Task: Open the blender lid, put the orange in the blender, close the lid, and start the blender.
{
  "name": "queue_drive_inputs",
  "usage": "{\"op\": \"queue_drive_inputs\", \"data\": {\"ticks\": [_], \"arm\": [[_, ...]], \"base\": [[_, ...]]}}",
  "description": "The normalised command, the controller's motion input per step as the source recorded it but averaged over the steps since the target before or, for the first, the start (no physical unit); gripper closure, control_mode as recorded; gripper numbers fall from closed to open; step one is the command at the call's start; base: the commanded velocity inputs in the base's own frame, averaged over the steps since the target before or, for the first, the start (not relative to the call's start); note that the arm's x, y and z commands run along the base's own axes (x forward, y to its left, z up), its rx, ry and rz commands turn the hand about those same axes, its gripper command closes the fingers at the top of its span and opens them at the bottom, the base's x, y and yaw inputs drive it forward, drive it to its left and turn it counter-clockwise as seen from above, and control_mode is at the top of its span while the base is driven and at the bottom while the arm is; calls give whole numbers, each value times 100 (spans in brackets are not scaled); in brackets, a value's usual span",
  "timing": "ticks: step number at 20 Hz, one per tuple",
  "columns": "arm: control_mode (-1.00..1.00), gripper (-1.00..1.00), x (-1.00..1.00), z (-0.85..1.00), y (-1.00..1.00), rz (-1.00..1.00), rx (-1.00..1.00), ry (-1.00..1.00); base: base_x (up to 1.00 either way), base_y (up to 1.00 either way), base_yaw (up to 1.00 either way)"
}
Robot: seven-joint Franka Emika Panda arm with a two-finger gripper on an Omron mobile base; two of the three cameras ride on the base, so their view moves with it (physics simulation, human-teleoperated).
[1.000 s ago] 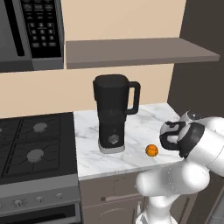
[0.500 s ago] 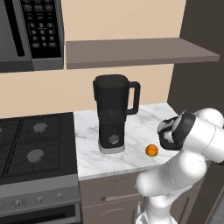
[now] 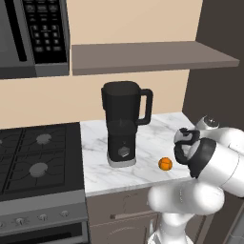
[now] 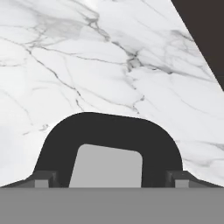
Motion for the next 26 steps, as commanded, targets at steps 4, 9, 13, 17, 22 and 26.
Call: {"op": "queue_drive_inputs", "data": {"ticks": [4, 9, 13, 17, 22, 26], "arm": [[-100, -100, -18, 44, 28, 0, -7, -2], [-100, -100, -26, 17, 60, 0, -3, 7], [-100, -100, -33, 0, 49, 0, 3, 14], [-100, -100, -27, -3, 37, 0, 10, 9], [-100, -100, -13, -6, 33, 1, 10, 6], [-100, -100, -5, -20, 41, 2, 3, 1]], "base": [[0, 0, 0], [0, 0, 0], [0, 0, 0], [0, 0, 0], [0, 0, 0], [0, 0, 0]]}}
